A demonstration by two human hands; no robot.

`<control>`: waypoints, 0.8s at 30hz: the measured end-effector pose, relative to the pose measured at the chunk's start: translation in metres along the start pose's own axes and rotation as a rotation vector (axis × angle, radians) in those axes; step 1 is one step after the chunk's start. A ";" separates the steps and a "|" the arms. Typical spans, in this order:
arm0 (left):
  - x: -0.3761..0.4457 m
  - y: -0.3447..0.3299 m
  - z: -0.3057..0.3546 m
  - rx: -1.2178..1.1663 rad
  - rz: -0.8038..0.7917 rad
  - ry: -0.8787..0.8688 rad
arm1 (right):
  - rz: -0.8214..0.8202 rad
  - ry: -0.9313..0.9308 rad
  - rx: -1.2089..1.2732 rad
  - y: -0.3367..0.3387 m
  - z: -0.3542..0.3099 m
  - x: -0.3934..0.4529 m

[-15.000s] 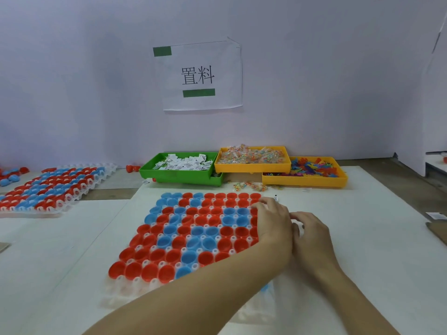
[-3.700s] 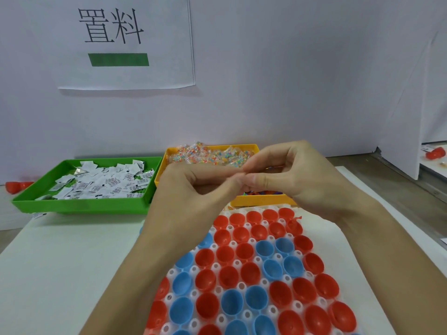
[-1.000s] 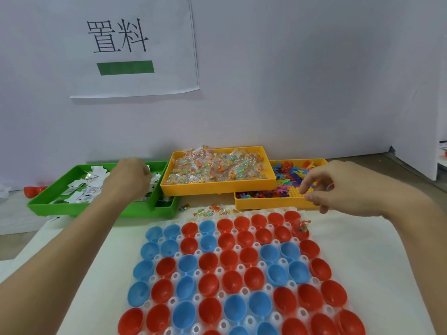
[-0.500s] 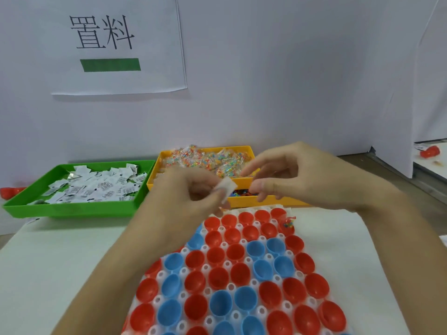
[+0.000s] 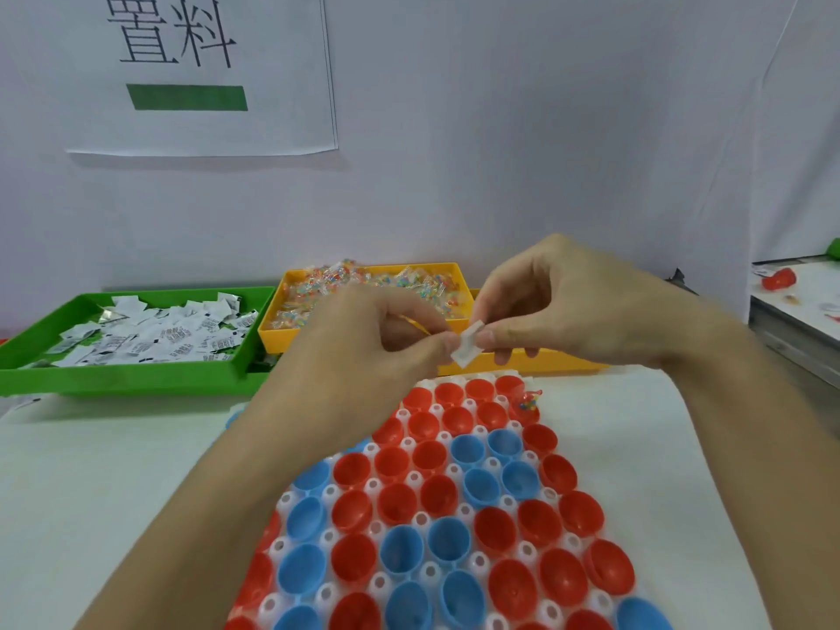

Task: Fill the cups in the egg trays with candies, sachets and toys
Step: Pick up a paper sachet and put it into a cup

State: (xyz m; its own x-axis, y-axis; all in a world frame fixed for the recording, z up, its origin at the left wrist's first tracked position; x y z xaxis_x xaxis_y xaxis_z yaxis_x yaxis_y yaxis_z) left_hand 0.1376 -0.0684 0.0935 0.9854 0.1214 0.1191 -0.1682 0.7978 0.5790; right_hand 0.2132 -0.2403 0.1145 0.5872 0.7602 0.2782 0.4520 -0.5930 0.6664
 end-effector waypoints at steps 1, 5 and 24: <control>0.000 0.005 -0.001 -0.012 0.018 0.005 | -0.017 -0.040 -0.044 0.004 0.004 -0.003; 0.002 0.023 -0.005 -0.063 0.045 0.023 | -0.153 -0.261 -0.270 0.013 0.027 -0.014; 0.001 0.034 -0.004 -0.029 0.044 0.017 | -0.233 -0.506 -0.579 -0.014 0.038 -0.005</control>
State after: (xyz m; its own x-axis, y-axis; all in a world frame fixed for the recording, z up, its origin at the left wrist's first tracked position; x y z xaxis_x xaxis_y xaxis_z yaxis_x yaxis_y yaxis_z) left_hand 0.1329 -0.0389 0.1095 0.9774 0.1668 0.1298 -0.2109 0.8083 0.5498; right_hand 0.2290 -0.2459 0.0775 0.8164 0.5527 -0.1672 0.2617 -0.0961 0.9603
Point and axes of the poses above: each hand's wrist, its own x-axis towards the middle knuckle, its own y-axis out of the back of the hand, z = x × y, the point moved 3 cm from there along x, towards the middle knuckle, and after that the axes turned 12 degrees about y, right-handed, at the moved point
